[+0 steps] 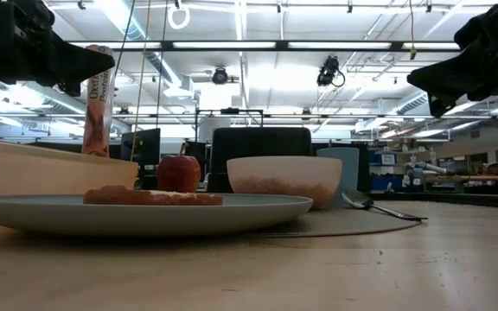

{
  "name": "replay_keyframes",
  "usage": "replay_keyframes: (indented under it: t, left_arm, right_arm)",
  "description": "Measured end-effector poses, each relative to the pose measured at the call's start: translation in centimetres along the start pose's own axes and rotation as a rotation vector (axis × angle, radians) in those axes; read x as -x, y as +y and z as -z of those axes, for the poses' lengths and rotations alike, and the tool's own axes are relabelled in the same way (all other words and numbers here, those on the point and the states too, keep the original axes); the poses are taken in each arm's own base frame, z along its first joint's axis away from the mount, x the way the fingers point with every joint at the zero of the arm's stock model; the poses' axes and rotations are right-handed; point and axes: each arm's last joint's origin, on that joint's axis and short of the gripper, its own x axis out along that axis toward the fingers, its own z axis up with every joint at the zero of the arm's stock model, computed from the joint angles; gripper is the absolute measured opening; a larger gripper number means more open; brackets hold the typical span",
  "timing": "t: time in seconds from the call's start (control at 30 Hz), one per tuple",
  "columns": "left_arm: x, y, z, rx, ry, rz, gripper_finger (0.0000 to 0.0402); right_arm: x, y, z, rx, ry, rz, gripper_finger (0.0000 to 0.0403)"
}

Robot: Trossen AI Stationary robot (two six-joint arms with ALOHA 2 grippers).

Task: Arrange a breakfast setting
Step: Return to Home Position

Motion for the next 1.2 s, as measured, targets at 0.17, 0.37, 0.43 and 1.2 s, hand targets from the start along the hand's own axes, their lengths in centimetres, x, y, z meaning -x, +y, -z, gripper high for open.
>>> replay_keyframes:
  t: [0.17, 0.37, 0.43, 1.2]
  left_arm:
    - [0.0, 0.0, 0.0, 0.000, 0.000, 0.000, 0.0043]
    - [0.1, -0.9, 0.7, -0.025, 0.054, 0.289, 0.0043]
    - [0.2, -1.1, 0.8, -0.028, 0.069, 0.366, 0.0043]
    - [0.3, -1.3, 0.2, -0.474, -0.109, 0.462, 0.0043]
  right_arm:
    - [0.0, 0.0, 0.0, 0.000, 0.000, 0.000, 0.0052]
    - [0.0, 0.0, 0.0, 0.000, -0.001, 0.000, 0.0052]
    - [0.0, 0.0, 0.0, 0.000, -0.003, -0.001, 0.0052]
    - [0.0, 0.0, 0.0, 0.000, -0.004, 0.003, 0.0052]
